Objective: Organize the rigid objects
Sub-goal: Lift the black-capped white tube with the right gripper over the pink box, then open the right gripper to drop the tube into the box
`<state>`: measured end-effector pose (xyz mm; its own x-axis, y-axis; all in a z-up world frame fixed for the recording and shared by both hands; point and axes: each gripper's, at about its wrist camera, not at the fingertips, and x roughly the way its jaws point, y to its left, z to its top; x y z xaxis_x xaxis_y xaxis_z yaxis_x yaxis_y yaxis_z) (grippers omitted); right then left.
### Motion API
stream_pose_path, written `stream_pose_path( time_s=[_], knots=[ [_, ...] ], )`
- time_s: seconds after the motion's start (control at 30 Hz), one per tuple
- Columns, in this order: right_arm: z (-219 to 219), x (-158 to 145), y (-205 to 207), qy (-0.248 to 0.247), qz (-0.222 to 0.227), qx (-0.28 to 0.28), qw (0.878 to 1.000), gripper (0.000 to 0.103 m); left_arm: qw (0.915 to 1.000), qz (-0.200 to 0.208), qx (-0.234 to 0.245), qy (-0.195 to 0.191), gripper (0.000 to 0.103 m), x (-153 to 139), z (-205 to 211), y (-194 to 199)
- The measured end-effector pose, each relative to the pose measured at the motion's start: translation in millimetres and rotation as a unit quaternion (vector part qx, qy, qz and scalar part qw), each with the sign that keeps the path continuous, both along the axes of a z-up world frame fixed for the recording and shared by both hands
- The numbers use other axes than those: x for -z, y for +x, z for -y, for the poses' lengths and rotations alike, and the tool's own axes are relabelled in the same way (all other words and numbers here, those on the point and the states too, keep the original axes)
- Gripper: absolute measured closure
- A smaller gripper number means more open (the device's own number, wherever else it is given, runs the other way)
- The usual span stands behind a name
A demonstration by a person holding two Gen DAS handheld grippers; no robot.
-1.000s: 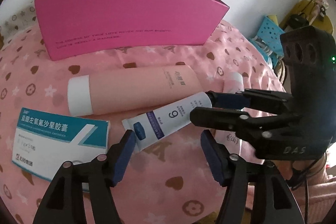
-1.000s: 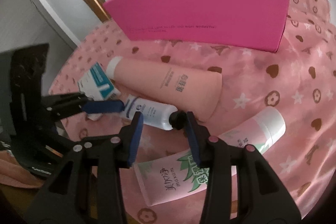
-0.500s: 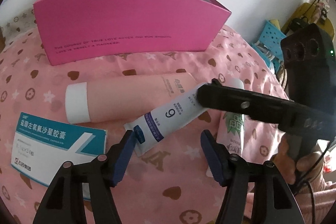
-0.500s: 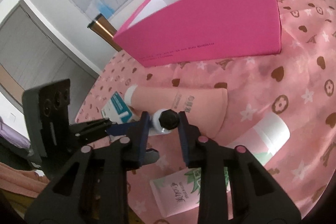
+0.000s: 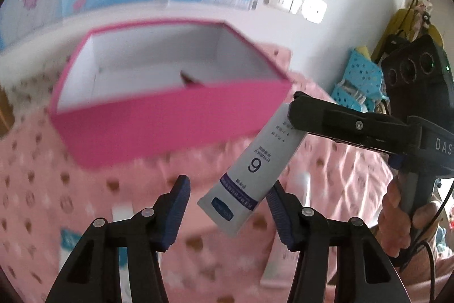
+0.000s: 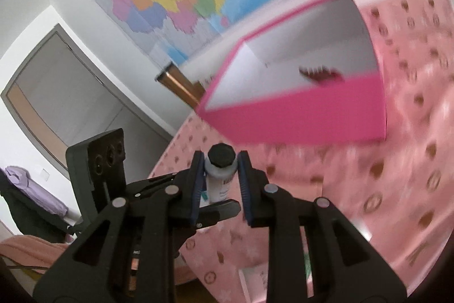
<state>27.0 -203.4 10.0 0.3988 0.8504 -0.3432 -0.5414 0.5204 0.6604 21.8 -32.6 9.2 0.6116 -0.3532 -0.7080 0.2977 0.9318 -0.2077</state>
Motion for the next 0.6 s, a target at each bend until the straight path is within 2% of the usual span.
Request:
stream_pose_path(
  time_s=[0.07, 0.33, 0.6],
  knots=[
    [6, -12, 9, 0.009, 0.014, 0.009, 1.0, 0.077, 0.9997, 0.02, -0.003, 0.011, 0.047, -14, 3, 13],
    [18, -36, 60, 0.04, 0.035, 0.046, 0.998, 0.077, 0.998, 0.048, -0.009, 0.04, 0.048, -43, 13, 73],
    [19, -13, 102, 0.014, 0.004, 0.064, 0.998, 0.077, 0.9963, 0.024, -0.013, 0.081, 0.048, -23, 23, 116]
  ],
)
